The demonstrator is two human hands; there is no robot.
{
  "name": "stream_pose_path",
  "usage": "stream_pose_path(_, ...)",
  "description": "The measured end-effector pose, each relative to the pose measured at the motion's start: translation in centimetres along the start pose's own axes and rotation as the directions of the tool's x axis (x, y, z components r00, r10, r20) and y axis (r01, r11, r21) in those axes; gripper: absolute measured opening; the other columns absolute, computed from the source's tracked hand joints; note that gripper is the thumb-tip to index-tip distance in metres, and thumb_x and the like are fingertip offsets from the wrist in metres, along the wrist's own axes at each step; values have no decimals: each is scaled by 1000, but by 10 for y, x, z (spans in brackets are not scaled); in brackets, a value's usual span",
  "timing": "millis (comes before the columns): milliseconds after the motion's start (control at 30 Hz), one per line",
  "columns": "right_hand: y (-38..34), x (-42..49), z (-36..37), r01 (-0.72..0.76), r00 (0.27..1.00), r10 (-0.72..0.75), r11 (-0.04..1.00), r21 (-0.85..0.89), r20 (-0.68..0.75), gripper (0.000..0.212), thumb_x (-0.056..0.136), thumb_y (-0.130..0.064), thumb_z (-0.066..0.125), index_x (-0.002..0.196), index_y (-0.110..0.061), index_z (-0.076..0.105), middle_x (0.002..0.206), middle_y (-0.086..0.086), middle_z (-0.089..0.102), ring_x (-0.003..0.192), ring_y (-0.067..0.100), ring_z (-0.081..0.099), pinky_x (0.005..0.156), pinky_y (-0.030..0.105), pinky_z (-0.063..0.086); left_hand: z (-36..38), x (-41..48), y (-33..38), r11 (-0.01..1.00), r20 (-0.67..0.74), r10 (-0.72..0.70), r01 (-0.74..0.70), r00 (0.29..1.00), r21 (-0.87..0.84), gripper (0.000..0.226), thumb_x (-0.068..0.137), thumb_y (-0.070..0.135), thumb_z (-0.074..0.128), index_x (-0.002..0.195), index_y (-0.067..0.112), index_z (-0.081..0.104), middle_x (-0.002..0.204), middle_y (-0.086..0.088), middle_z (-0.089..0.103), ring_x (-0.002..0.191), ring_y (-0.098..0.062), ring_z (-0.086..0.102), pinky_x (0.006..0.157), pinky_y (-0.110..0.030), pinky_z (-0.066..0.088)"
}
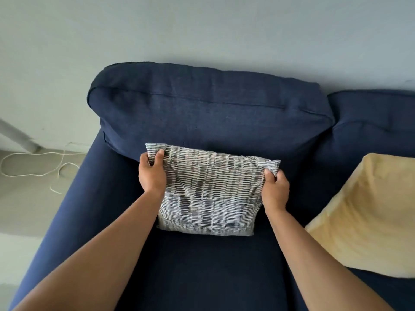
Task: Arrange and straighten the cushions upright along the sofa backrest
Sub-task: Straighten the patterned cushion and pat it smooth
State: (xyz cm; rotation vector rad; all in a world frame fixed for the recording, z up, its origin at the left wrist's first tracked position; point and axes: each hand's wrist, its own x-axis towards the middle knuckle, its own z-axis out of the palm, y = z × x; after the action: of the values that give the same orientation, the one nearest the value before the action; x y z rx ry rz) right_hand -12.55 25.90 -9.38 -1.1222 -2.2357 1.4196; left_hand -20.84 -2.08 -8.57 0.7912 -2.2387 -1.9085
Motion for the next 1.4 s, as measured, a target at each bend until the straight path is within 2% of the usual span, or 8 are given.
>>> stream_pose_path(167,4,2,2,-17,999,12,995,-102,-48,31,101,-38,45,119,-18,60,120,6,65,111,31,61,105,53,39,-1,3,-4,998,-6,-34,34,999,61,30,94,56,59,115,35,57,116,5,65,105,-17,65,94,-41,53)
stream_pose_path(267,-5,-6,3,149,962,-180,977,-155,-206,43,101,-33,46,141,-18,46,145,5,49,132,24,48,109,53,29,2,-5,-1,931,-105,244,-202,964,304,57,99,51,53,149,27,39,153,-5,42,140,-25,41,114,-45,35)
stream_pose_path(367,-11,-25,14,506,815,-572,779,-372,-89,49,102,-29,44,149,-16,36,159,7,33,149,20,25,116,46,18,8,-26,-9,583,165,650,-627,741,517,60,105,40,44,158,16,28,166,-13,22,154,-31,15,124,-47,7)
stream_pose_path(500,0,-38,42,800,568,-682,324,-505,461,58,106,-34,30,158,-16,12,167,2,5,153,18,1,122,46,3,22,-37,-40,129,671,574,-861,470,492,62,107,38,27,161,11,15,169,-11,10,156,-33,2,125,-52,-2)
stream_pose_path(600,16,-24,48,788,578,-541,176,-589,611,62,106,-41,20,158,-18,-4,166,1,-11,152,16,-14,122,48,-3,18,-21,-53,-31,753,374,-804,541,593,65,106,48,7,160,14,-5,169,-6,-8,154,-28,-15,124,-50,-9)
stream_pose_path(800,31,15,7,501,849,-370,343,-795,376,65,100,-48,-5,155,-16,-13,164,1,-19,150,15,-21,121,47,-8,-8,21,-41,-22,582,339,-612,739,791,66,104,49,-1,158,14,-14,166,-4,-19,150,-27,-27,121,-52,-17)
stream_pose_path(1067,15,-29,46,780,593,-487,149,-608,641,65,106,-47,14,157,-16,-11,165,1,-18,150,16,-20,121,46,-10,20,-26,-45,-125,800,304,-810,518,572,65,104,48,-3,158,15,-16,163,-3,-28,150,-26,-30,121,-51,-17)
stream_pose_path(1400,18,11,-3,507,861,-235,338,-793,451,60,104,-42,9,148,-16,-23,161,2,-26,147,17,-26,121,47,-7,-22,7,-24,-94,618,159,-612,770,785,63,105,43,3,155,14,-24,165,-3,-27,149,-28,-30,120,-56,-14)
